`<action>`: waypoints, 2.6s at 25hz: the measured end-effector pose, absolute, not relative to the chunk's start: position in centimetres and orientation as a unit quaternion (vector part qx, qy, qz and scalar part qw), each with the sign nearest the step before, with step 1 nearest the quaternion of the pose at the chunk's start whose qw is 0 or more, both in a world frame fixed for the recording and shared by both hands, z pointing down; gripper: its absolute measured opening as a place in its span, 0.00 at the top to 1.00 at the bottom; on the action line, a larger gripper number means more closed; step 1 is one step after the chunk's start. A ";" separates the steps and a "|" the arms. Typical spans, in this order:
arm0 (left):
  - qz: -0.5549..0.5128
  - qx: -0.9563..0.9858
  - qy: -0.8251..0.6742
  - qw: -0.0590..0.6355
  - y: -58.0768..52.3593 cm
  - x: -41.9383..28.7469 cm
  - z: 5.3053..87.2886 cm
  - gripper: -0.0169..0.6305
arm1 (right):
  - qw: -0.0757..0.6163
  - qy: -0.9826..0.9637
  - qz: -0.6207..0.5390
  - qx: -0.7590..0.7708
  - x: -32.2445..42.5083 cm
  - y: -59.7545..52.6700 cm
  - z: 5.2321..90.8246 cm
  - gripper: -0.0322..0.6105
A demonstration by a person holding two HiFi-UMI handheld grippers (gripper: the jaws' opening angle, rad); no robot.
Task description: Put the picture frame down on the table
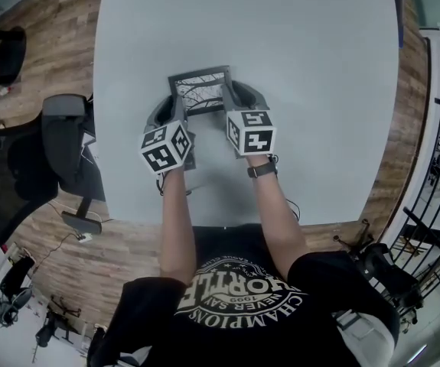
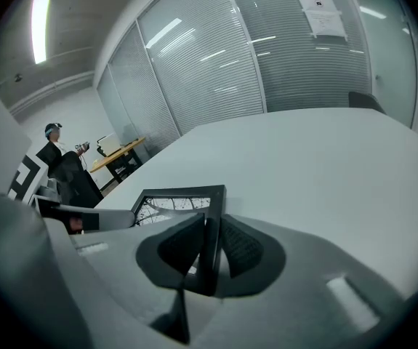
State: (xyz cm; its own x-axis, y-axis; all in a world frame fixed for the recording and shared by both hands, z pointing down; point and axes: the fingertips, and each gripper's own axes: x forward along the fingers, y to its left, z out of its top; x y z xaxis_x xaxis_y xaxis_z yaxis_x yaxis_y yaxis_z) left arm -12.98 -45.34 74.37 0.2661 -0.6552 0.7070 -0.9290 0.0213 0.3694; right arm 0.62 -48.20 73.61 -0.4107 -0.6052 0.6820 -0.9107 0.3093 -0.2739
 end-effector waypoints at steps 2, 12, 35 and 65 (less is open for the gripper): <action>0.165 0.679 -0.584 0.415 -45.3 -12.6 74.5 0.86 | 0.236 -0.774 0.326 0.488 1.0 -48.1 73.7 0.84; 0.180 0.681 -0.580 0.409 -45.9 -12.3 75.0 0.86 | 0.255 -0.777 0.324 0.475 1.0 -48.7 74.4 0.83; 0.111 0.759 -0.568 0.300 -34.6 -11.1 56.6 0.86 | 0.152 -0.815 0.220 0.514 1.3 -36.5 55.8 0.83; 0.022 0.804 -0.582 0.123 -17.9 -11.7 41.0 0.96 | 0.052 -0.817 0.042 0.573 3.8 -17.9 39.4 0.95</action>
